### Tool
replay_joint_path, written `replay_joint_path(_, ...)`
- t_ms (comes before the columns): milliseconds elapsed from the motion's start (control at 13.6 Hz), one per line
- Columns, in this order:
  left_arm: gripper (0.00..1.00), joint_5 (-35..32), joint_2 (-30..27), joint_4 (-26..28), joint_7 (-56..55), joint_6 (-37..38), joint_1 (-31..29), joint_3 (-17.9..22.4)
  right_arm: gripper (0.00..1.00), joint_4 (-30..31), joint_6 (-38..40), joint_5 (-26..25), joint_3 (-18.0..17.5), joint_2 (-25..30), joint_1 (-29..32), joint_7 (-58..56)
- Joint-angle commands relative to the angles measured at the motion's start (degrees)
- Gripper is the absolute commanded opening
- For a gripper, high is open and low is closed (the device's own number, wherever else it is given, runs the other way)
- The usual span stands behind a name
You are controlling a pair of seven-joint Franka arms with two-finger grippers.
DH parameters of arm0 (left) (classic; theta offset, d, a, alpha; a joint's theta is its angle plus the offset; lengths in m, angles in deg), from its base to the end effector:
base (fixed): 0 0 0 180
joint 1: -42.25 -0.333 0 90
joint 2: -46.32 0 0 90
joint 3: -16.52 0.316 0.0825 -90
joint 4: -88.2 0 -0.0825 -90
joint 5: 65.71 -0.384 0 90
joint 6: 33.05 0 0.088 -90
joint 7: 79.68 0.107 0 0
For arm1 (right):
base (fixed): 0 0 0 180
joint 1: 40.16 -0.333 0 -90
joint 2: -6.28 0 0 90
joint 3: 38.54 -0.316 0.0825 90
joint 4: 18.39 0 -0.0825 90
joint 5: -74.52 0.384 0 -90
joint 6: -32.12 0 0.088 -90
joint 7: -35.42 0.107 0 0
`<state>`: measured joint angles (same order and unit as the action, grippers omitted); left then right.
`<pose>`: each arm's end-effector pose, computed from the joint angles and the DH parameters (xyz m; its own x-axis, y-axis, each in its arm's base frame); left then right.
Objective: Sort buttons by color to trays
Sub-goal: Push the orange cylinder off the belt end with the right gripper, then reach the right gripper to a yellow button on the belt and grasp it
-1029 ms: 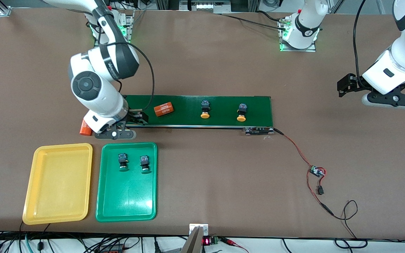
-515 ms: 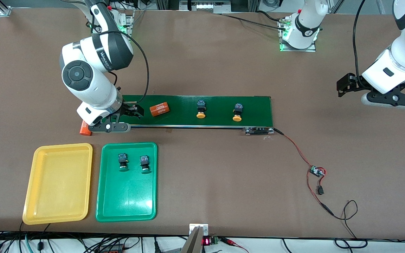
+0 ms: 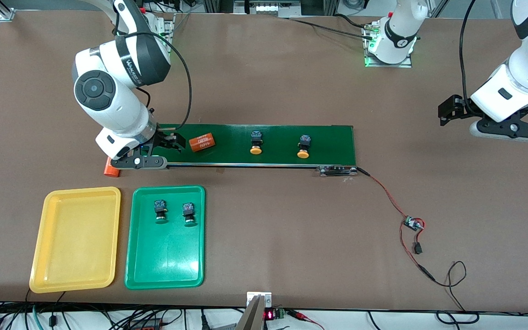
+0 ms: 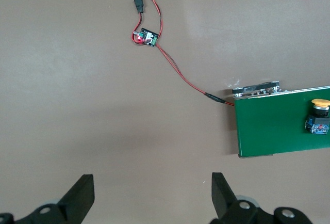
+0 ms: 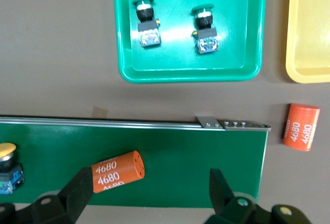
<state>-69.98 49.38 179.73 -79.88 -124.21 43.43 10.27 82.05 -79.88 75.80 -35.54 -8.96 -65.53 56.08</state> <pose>0.5664 -0.0644 0.5840 0.9901 -0.1273 -0.0593 -0.1313 -0.9890 -0.0686 0.5769 0.2415 0.4119 0.9978 0.0217 -0.0619 0.0227 -0.9996 0.0165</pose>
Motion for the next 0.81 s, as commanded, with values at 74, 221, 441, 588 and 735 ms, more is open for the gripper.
replay_joint_path(74,1.0,0.84,0.71,-1.88,0.99,1.69,0.31,0.18,1.0,4.67,-0.58,0.12,-1.75,1.53,-0.65,0.61)
replay_joint_path(221,1.0,0.84,0.71,-1.88,0.99,1.87,0.39,0.18,1.0,6.08,-2.33,0.21,-2.29,0.83,-2.22,1.31)
replay_joint_path(441,1.0,0.84,0.71,-1.97,0.91,1.87,0.39,0.09,1.0,10.47,-9.79,0.21,-2.29,0.65,-7.13,9.9)
replay_joint_path(588,1.0,0.84,0.71,-1.97,0.82,1.87,0.39,0.18,1.0,13.11,-16.03,0.21,-2.38,-0.4,-10.13,15.44)
replay_joint_path(735,1.0,0.84,0.71,-1.97,0.82,1.87,0.39,0.09,1.0,13.3,-18.07,0.21,-2.38,-1.8,-12.68,20.62)
